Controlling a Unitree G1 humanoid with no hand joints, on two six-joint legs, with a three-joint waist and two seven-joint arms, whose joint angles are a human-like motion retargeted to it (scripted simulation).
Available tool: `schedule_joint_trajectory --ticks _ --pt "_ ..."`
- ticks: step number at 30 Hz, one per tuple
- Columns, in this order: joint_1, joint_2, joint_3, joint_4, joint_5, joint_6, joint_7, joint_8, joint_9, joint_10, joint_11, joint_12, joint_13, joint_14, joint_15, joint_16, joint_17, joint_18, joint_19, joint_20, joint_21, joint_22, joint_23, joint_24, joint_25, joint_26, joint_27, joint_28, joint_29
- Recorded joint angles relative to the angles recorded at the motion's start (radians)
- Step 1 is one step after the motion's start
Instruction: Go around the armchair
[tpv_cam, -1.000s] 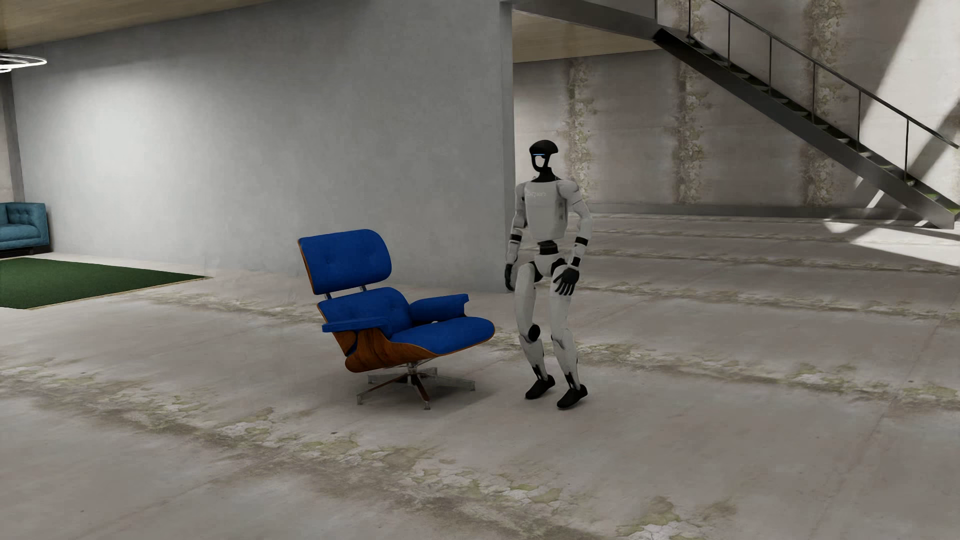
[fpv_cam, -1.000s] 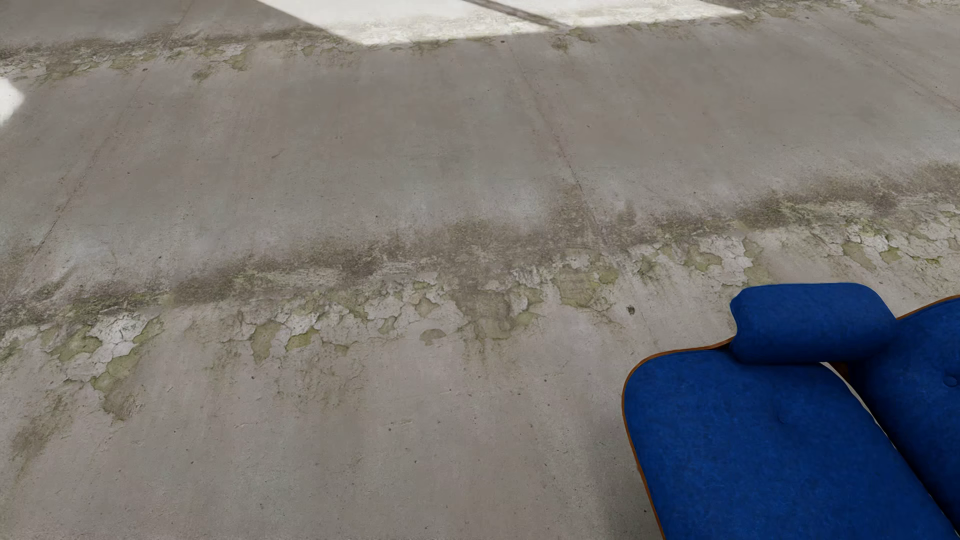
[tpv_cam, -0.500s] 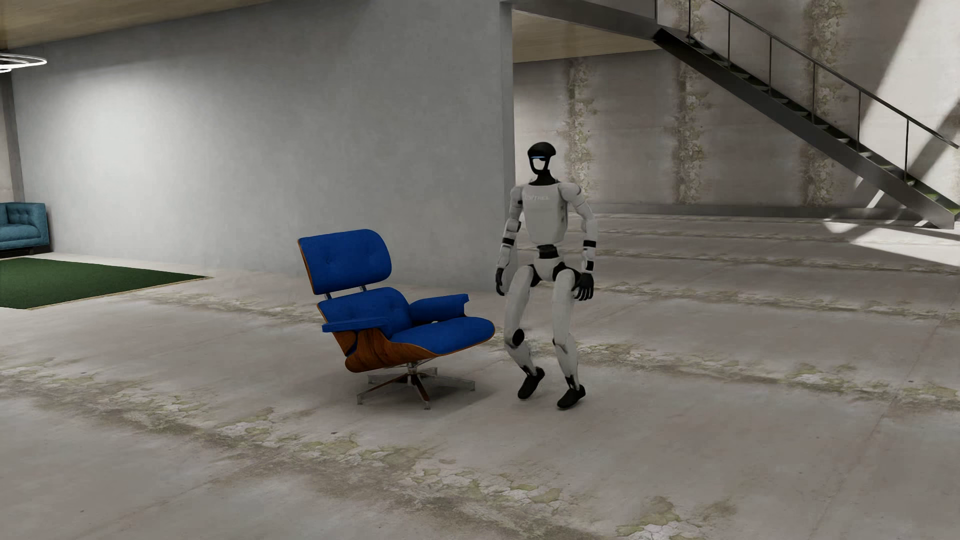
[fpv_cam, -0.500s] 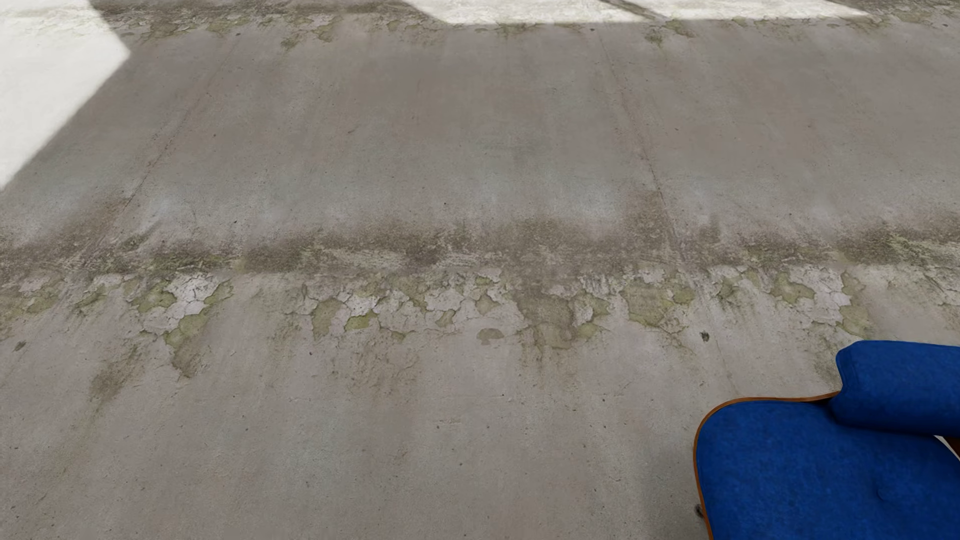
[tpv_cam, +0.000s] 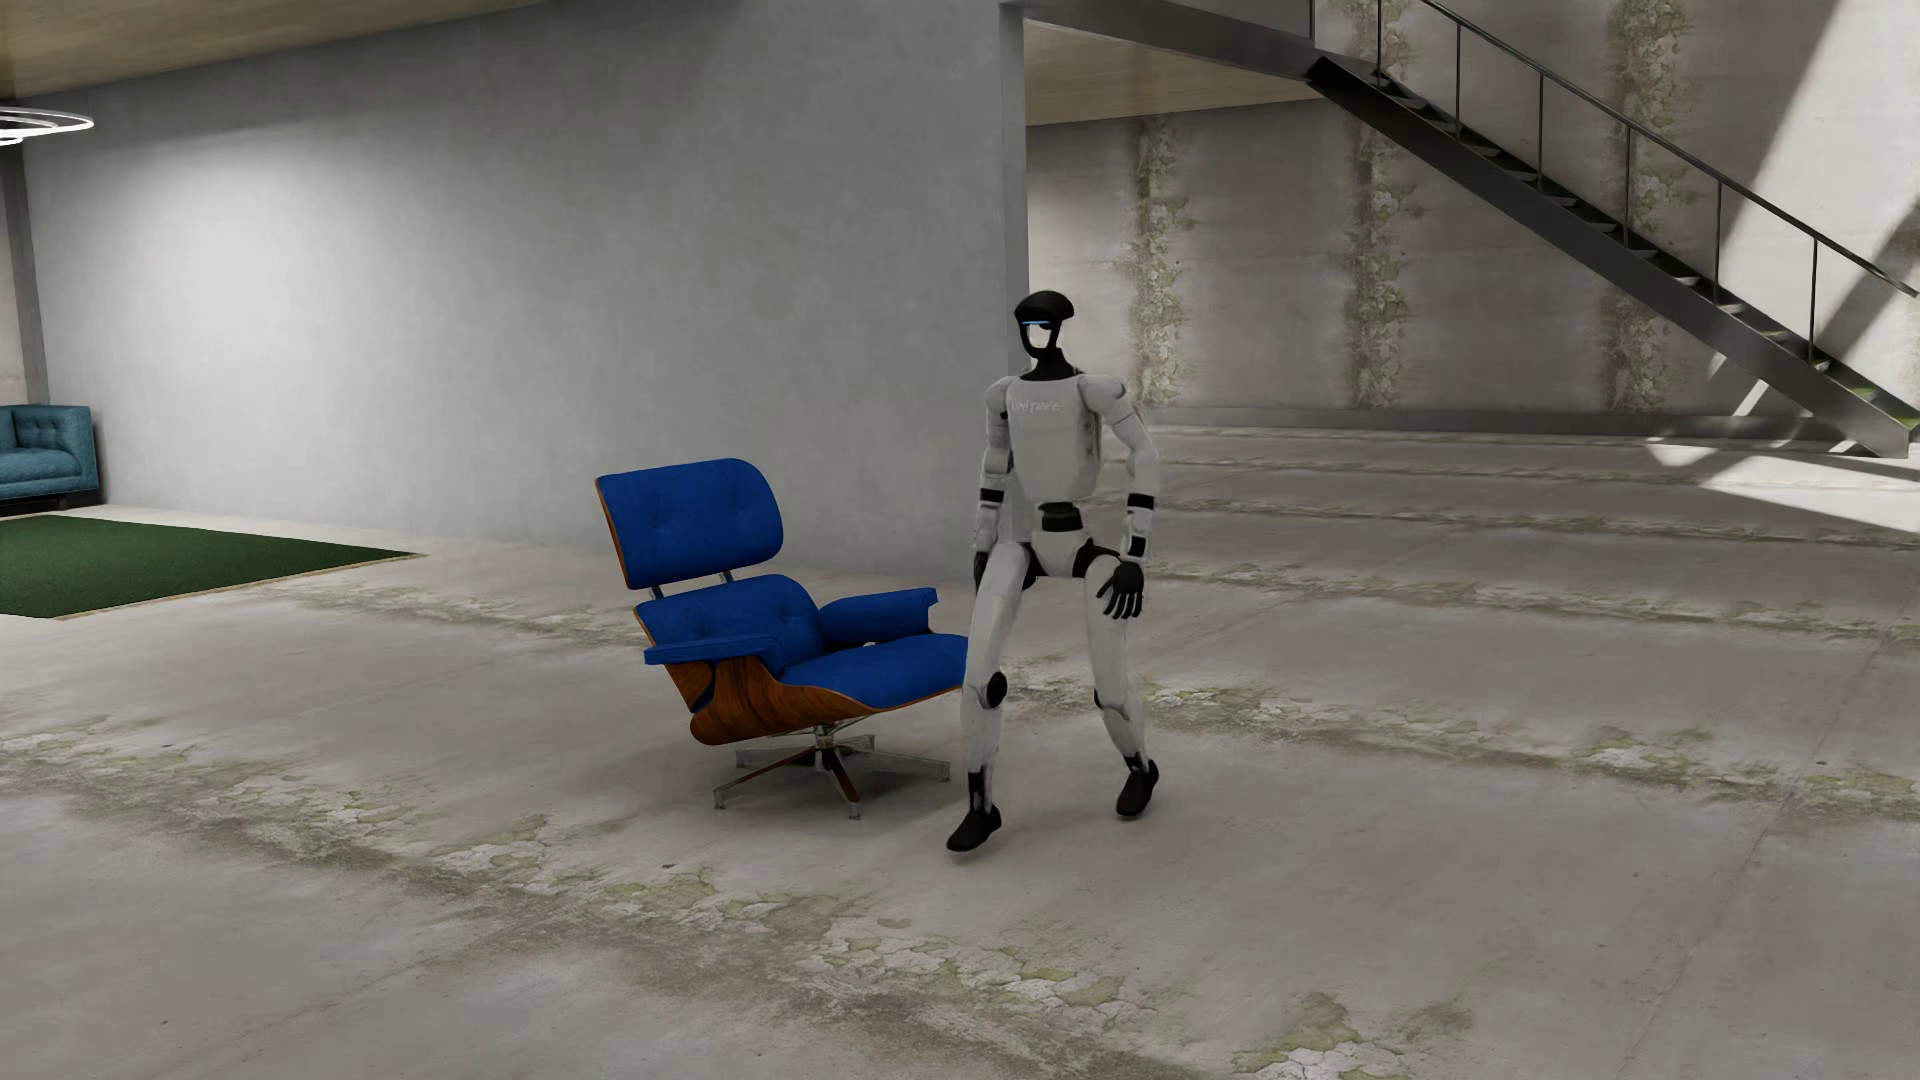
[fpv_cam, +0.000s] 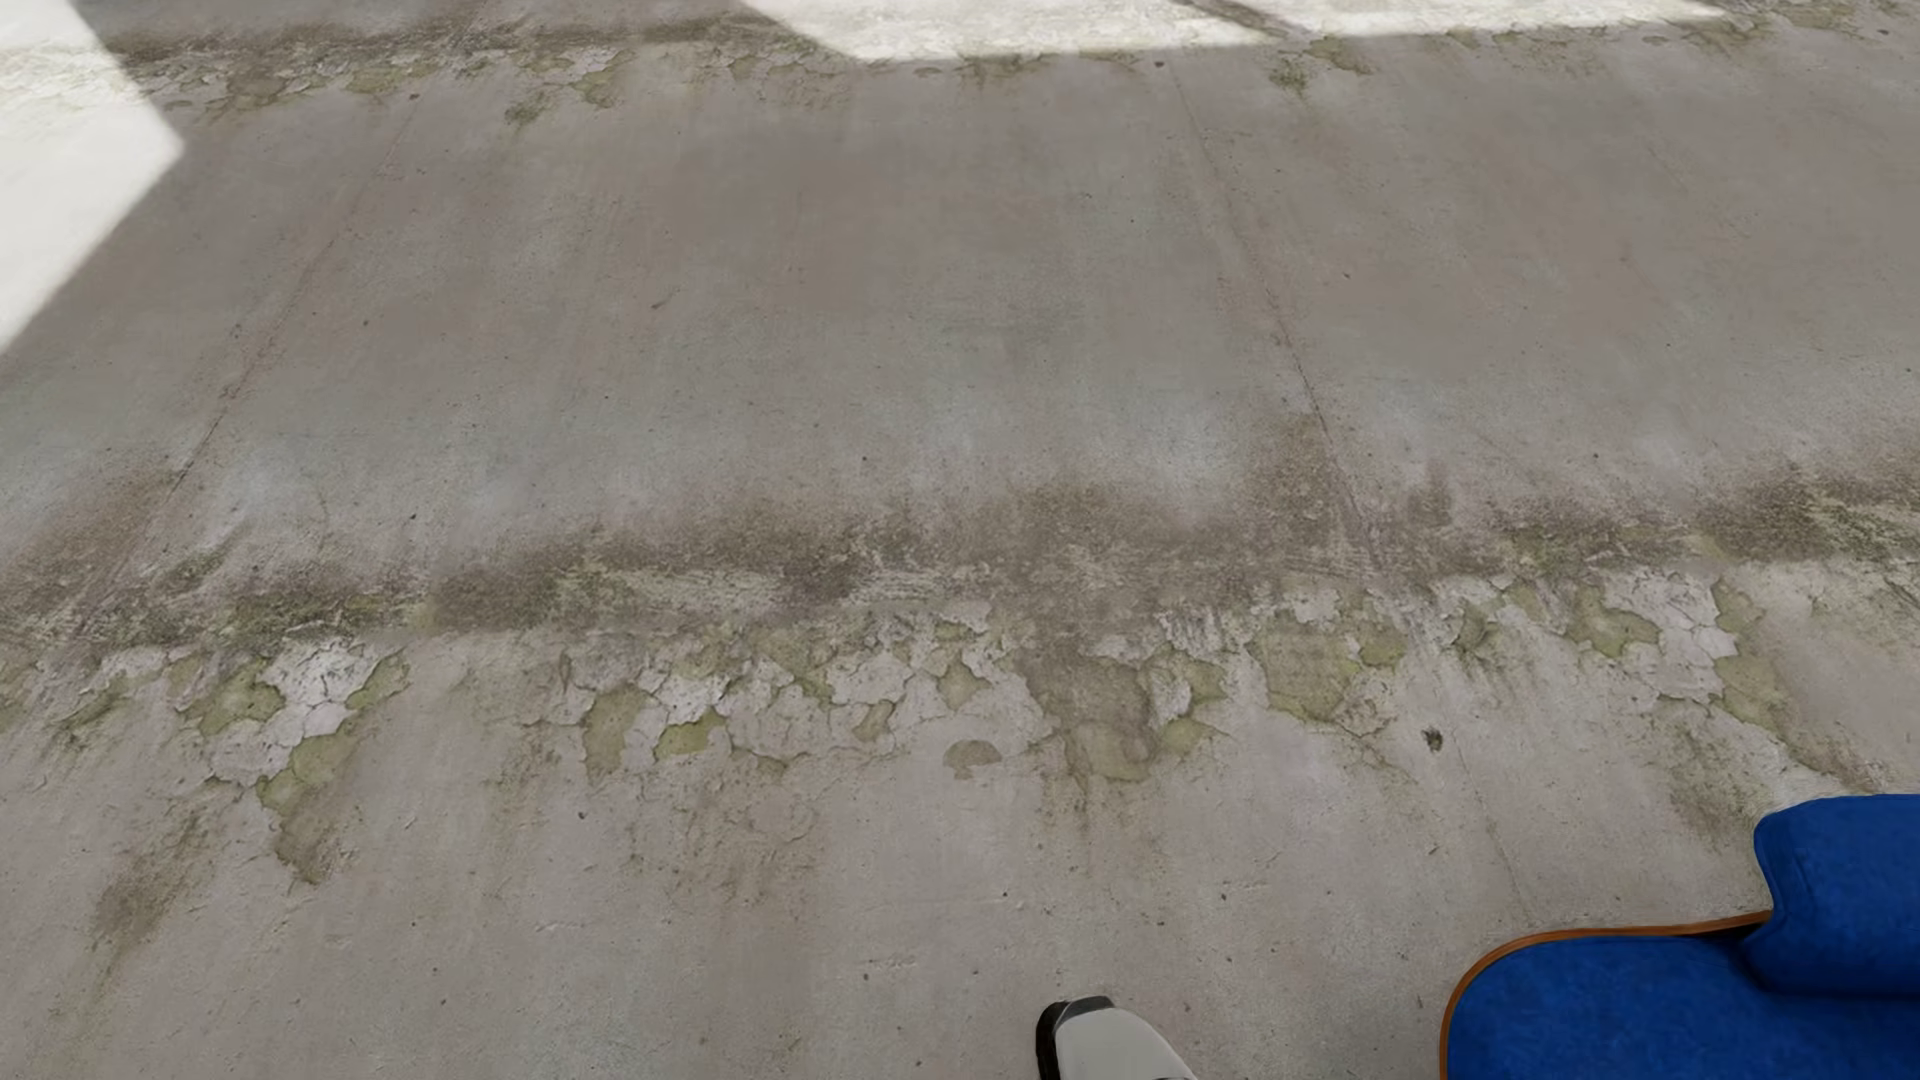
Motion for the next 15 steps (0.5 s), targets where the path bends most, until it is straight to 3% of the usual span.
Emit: schedule_joint_trajectory --ticks 2,4,7,8,9,12,15 --pt "0.023 0.088 -0.008 0.006 -0.014 -0.011 0.000 0.000 -0.029 0.002 -0.135 0.005 0.023 0.016 -0.027 -0.018 0.002 0.000 0.000 -0.007 -0.001 -0.029 0.013 0.000 0.000 0.000 0.000 0.000 0.000" --pt "0.052 0.125 0.022 0.030 -0.006 -0.008 0.000 0.000 -0.055 0.013 -0.134 0.027 0.036 0.064 0.044 -0.044 0.007 0.000 0.000 0.009 0.018 -0.047 0.045 0.000 0.000 0.000 0.000 0.000 0.000" --pt "0.007 0.136 0.089 0.075 0.063 0.036 0.000 0.000 -0.053 0.183 -0.029 0.068 -0.009 0.266 0.022 -0.090 0.002 0.000 0.000 0.026 0.059 -0.010 0.090 0.000 0.000 0.000 0.000 0.000 0.000" --pt "-0.083 0.153 0.068 0.102 0.099 0.064 0.000 0.000 -0.064 0.317 -0.030 0.089 -0.017 0.294 -0.025 -0.105 -0.007 0.000 0.000 0.055 -0.058 -0.008 0.044 0.000 0.000 0.000 0.000 0.000 0.000" --pt "-0.167 0.196 0.043 0.109 0.116 0.070 0.000 0.000 -0.057 0.468 -0.035 0.091 -0.031 0.282 -0.071 -0.090 -0.017 0.000 0.000 0.030 -0.083 -0.024 -0.027 0.000 0.000 0.000 0.000 0.000 0.000" --pt "-0.337 0.355 0.089 0.142 0.160 0.044 0.000 0.000 -0.038 0.743 -0.071 0.054 -0.058 0.277 -0.129 -0.026 -0.029 0.000 0.000 0.009 -0.138 -0.054 -0.269 0.000 0.000 0.000 0.000 0.000 0.000" --pt "-0.483 0.450 0.168 0.143 0.181 -0.003 0.000 0.000 -0.032 0.661 -0.071 0.034 -0.105 0.475 -0.157 0.009 -0.019 0.000 0.000 0.154 -0.176 -0.033 -0.402 0.000 0.000 0.000 0.000 0.000 0.000"
